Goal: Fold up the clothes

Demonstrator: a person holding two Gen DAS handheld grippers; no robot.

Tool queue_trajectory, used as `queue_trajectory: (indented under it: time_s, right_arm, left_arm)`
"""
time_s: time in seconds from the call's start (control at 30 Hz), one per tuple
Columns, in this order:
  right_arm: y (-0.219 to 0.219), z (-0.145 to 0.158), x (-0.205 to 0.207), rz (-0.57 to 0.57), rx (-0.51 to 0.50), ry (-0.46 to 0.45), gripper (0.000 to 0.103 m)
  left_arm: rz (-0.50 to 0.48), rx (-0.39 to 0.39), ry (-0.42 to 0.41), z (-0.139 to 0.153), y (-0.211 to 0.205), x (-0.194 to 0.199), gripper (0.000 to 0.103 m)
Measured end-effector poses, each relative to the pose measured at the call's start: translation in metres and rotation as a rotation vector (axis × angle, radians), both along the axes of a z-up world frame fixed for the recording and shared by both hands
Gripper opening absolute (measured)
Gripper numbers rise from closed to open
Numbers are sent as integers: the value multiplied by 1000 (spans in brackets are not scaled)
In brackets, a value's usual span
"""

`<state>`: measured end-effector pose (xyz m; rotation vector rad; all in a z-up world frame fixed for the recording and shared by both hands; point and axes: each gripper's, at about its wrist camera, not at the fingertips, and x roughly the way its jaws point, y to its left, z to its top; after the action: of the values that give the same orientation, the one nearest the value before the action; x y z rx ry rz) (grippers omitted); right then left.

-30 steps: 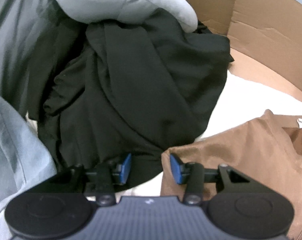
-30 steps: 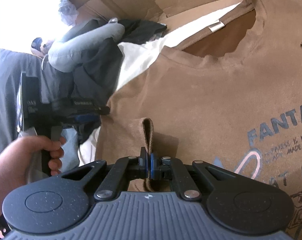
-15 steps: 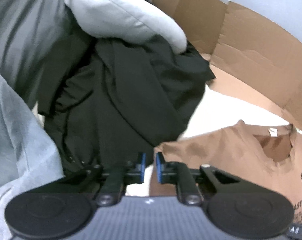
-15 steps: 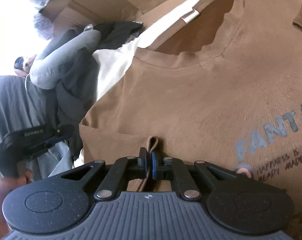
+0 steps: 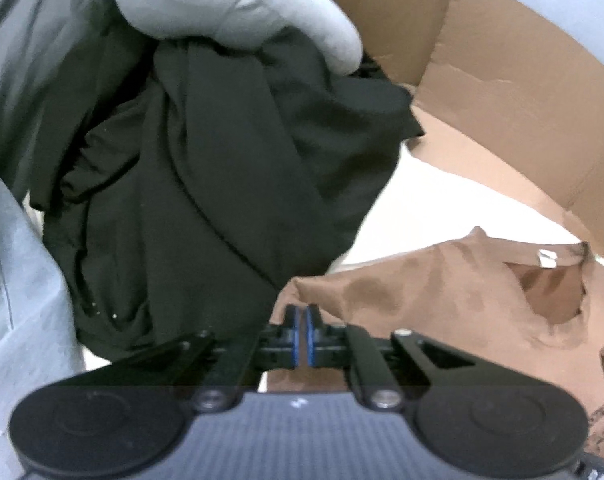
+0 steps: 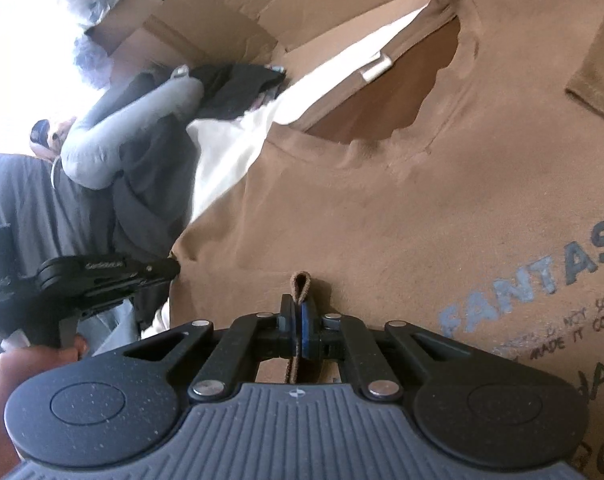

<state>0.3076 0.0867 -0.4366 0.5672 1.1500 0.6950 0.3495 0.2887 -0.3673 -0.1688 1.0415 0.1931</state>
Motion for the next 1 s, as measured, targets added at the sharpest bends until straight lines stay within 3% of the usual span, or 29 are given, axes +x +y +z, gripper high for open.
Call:
queue_trajectory:
  time_s: [0.17, 0.43, 0.57, 0.7, 0.83, 1.0]
  right_arm:
    - [-3, -11, -3, -4, 16, 82, 4]
    - [-21, -8, -15, -79, 30, 128, 6]
    - [-26, -4, -20, -84, 21, 128, 5]
    - [-21, -7, -11, -49, 21, 127, 20]
    - [-15, -9, -1, -10, 21, 125, 20]
    - [-7, -10, 11, 38, 9, 113, 14]
  left_arm:
    - [-41, 59, 5, -3, -5, 3, 3]
    - [-72, 19, -38, 26, -2, -31, 10]
    - [-80, -13, -11, 32, -1, -59, 10]
    - [-72, -49, 32, 27, -2, -84, 13]
    - [-61, -70, 65, 19, -7, -109, 28]
    - [-77, -77, 121, 7, -12, -131, 28]
